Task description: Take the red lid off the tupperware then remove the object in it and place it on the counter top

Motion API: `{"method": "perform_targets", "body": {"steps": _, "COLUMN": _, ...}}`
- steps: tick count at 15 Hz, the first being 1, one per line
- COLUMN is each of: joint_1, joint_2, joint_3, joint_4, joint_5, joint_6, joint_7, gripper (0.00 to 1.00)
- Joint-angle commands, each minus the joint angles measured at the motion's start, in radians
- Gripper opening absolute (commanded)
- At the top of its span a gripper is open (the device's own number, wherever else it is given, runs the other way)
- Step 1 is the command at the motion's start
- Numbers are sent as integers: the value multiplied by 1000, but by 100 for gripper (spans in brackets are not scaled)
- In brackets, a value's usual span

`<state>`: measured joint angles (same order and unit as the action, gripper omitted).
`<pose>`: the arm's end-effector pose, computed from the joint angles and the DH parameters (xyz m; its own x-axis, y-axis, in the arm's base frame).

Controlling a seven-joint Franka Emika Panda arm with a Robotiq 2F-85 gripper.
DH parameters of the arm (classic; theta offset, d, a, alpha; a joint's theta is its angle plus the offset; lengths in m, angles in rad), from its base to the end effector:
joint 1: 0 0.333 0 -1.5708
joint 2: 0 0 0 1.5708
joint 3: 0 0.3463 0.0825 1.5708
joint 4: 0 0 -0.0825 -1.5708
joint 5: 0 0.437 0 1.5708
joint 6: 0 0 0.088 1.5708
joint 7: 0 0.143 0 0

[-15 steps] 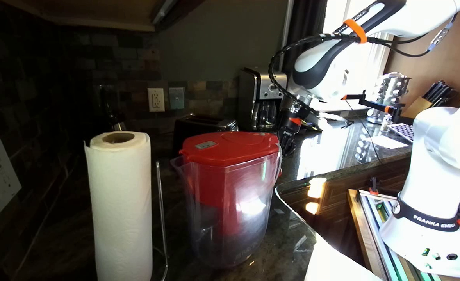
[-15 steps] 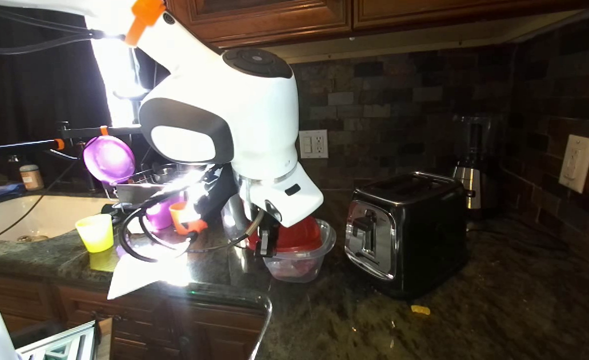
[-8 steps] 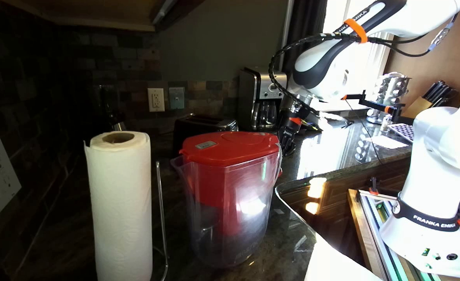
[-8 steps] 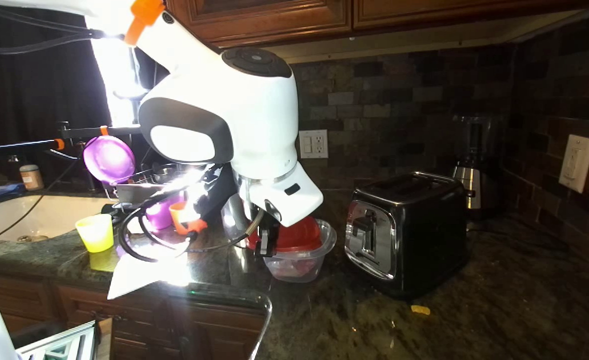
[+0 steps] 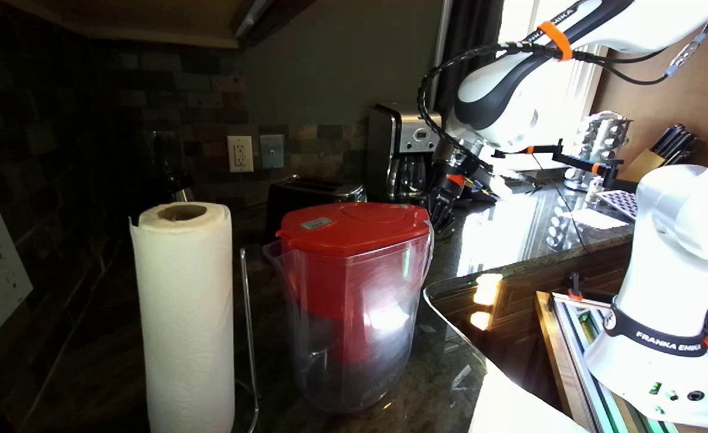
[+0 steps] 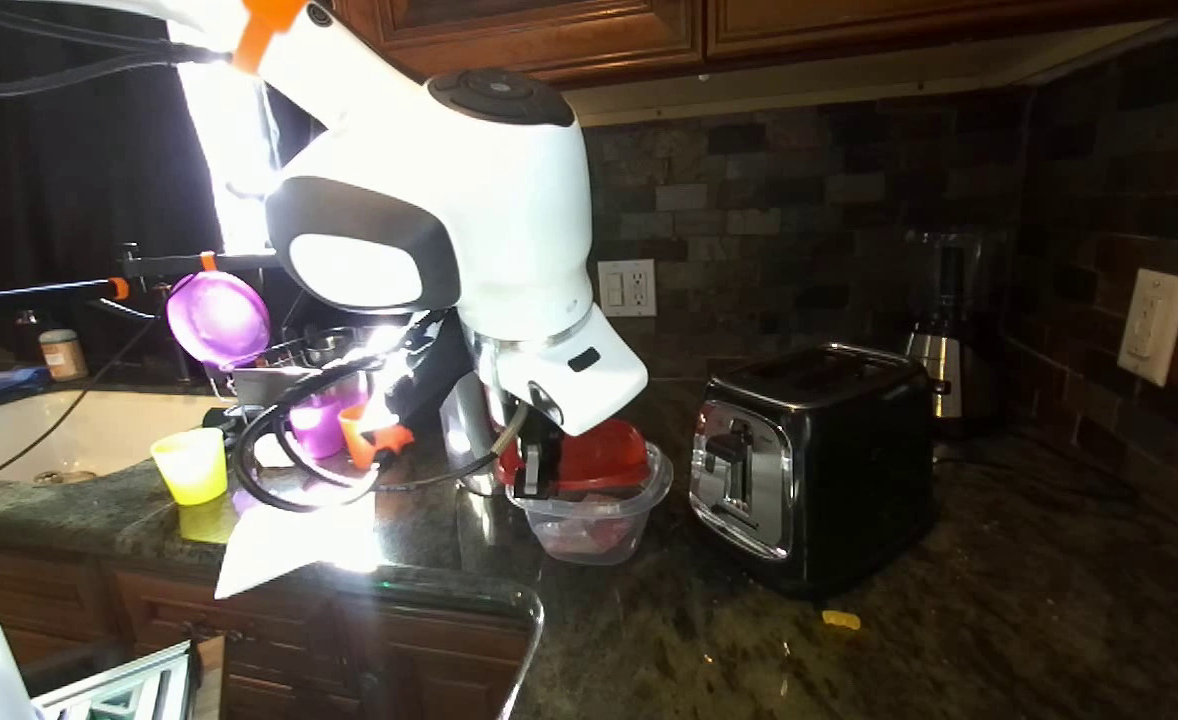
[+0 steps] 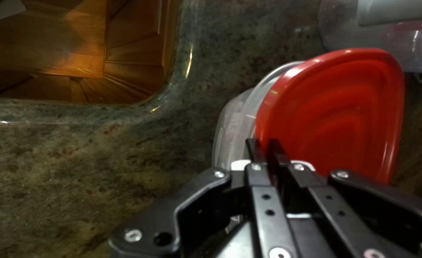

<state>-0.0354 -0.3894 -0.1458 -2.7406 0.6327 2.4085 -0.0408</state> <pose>0.4108 -0.0507 0.3018 0.8316 -0.5529 -0.0535 -0.5107 -0.7231 -0.4651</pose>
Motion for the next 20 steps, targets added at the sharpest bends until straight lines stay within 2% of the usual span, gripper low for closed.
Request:
{"method": "perform_targets", "body": {"steps": 1, "joint_1": -14, "joint_2": -53, "joint_3": -4, "joint_4": -20, "joint_5": -11, "joint_6": -16, "joint_7": 3, "gripper": 2}}
{"method": "perform_targets", "body": {"steps": 4, "joint_1": -38, "joint_2": -81, "joint_3": -1, "joint_4": -17, "joint_5": -61, "joint_6": -32, "joint_7": 14, "gripper": 2}}
{"method": "perform_targets", "body": {"steps": 13, "joint_1": -134, "joint_2": -149, "joint_3": -58, "joint_4": 45, "joint_5": -303, "joint_6": -205, "joint_7": -16, "gripper": 2}}
{"method": "perform_targets", "body": {"steps": 20, "joint_1": -221, "joint_2": -159, "joint_3": -121, "joint_4": 81, "joint_5": -391, "joint_6": -196, "joint_7": -29, "gripper": 2}}
